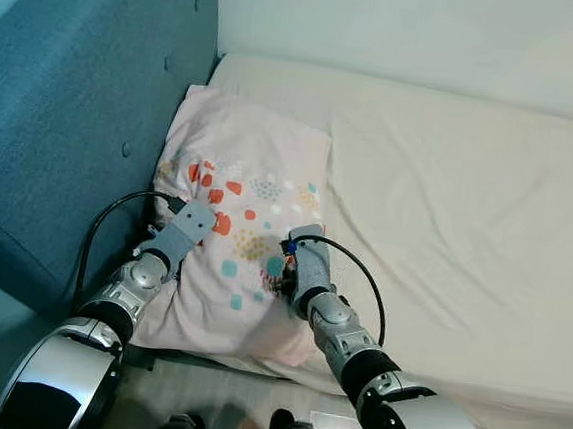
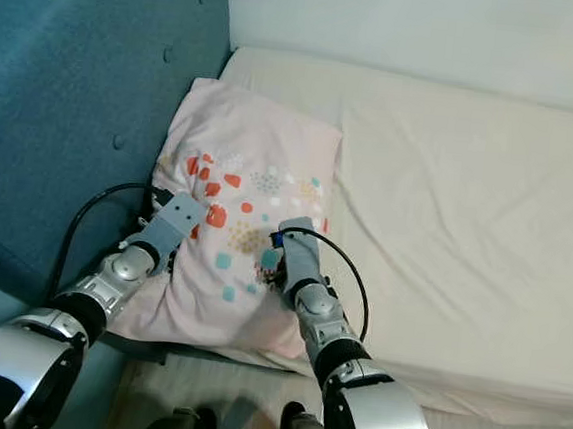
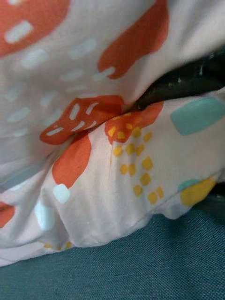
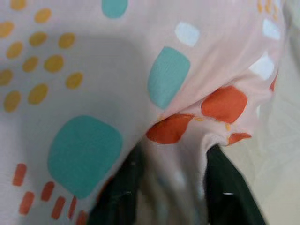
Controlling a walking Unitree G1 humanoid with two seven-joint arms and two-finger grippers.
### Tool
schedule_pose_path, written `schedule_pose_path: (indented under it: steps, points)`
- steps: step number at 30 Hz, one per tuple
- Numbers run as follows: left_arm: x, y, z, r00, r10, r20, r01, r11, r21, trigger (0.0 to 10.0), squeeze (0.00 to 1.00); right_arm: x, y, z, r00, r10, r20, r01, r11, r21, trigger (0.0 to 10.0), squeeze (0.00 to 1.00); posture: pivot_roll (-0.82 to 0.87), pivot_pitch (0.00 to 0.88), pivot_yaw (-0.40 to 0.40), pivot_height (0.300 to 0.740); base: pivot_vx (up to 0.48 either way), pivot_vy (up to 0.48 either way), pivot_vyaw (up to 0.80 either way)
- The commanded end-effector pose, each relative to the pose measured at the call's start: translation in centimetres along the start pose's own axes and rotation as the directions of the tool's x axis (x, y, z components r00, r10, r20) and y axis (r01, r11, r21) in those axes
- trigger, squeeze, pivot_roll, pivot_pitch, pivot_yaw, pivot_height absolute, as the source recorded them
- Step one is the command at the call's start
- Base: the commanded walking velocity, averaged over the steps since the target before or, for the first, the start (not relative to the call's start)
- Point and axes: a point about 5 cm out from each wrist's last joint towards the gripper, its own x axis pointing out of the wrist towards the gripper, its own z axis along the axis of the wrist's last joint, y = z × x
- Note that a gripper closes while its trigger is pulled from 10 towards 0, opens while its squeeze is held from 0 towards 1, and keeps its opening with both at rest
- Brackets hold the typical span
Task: Clean up the room
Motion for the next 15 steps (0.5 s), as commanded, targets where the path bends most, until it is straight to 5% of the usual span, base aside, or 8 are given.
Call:
schedule_pose_path:
  steps: [1, 2, 15]
  points:
    - [0.0, -1.2, 0.3, 0.999, -0.043, 0.009, 0.043, 0.999, 0.000, 10.0, 1.00, -0.1, 0.7, -0.4, 1.000, 0.016, 0.004, -0.016, 1.000, 0.004, 10.0, 1.00, -0.01, 0.351, -0.072, 0.740, 0.000, 0.000, 0.00]
    - [0.1, -1.1, 0.5, 0.999, -0.038, 0.025, 0.038, 0.999, 0.009, 10.0, 0.00, -0.1, 0.6, -0.2, 1.000, -0.007, 0.013, 0.007, 1.000, -0.005, 10.0, 0.00, -0.01, 0.348, -0.074, 0.740, 0.000, 0.000, 0.00]
    - [0.2, 0.2, 1.4, 0.997, -0.040, 0.071, 0.038, 0.999, 0.026, 10.0, 0.00, -0.1, 1.9, -0.7, 0.998, 0.060, 0.005, -0.060, 0.998, -0.011, 10.0, 0.00, -0.01, 0.325, -0.081, 0.740, 0.000, 0.000, 0.00]
